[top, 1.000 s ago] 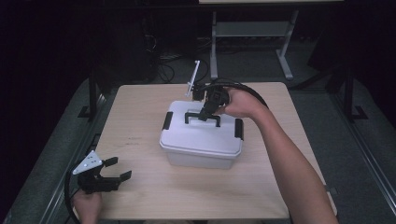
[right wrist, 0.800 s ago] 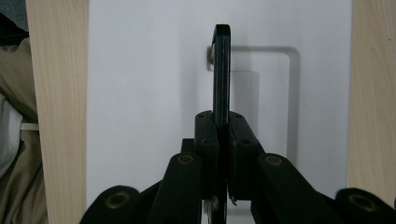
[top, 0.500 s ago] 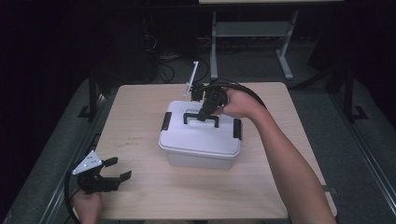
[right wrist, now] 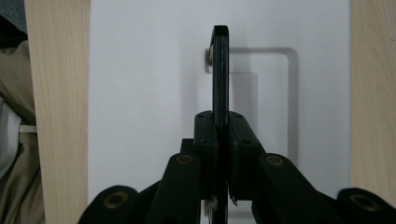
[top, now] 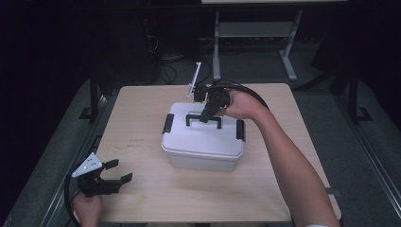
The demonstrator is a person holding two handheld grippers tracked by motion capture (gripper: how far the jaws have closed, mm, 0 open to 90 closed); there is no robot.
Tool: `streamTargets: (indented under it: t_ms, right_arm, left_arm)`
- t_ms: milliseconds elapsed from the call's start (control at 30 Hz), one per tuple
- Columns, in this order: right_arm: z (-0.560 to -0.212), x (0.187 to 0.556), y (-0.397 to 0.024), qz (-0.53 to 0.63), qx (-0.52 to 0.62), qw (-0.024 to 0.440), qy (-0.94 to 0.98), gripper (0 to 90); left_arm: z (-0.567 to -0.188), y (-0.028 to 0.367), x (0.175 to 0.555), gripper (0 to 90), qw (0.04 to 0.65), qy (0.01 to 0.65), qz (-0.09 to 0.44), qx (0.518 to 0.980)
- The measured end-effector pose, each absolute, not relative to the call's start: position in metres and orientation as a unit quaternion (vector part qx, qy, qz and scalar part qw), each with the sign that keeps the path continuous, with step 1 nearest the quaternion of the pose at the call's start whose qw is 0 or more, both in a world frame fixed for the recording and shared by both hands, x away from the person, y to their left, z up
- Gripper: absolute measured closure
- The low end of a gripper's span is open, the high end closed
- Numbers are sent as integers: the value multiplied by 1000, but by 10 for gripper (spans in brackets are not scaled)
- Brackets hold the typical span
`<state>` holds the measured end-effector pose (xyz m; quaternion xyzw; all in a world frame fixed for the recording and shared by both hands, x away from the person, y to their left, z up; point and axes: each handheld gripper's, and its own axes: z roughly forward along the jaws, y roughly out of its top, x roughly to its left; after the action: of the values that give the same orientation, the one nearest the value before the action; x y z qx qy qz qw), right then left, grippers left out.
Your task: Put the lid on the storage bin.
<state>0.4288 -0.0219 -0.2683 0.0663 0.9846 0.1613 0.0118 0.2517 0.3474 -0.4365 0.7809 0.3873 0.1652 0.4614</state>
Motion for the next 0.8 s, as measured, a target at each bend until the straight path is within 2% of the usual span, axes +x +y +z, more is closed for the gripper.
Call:
streamTargets:
  t_ms: [300, 800]
  right_arm:
    - [-264, 425, -31, 172, 74, 15, 982, 809]
    - [-262, 426, -34, 175, 69, 18, 982, 844]
  left_arm:
    - [-437, 345, 252, 155, 460, 385, 164, 783]
    - [-437, 346, 252, 156, 461, 387, 163, 782]
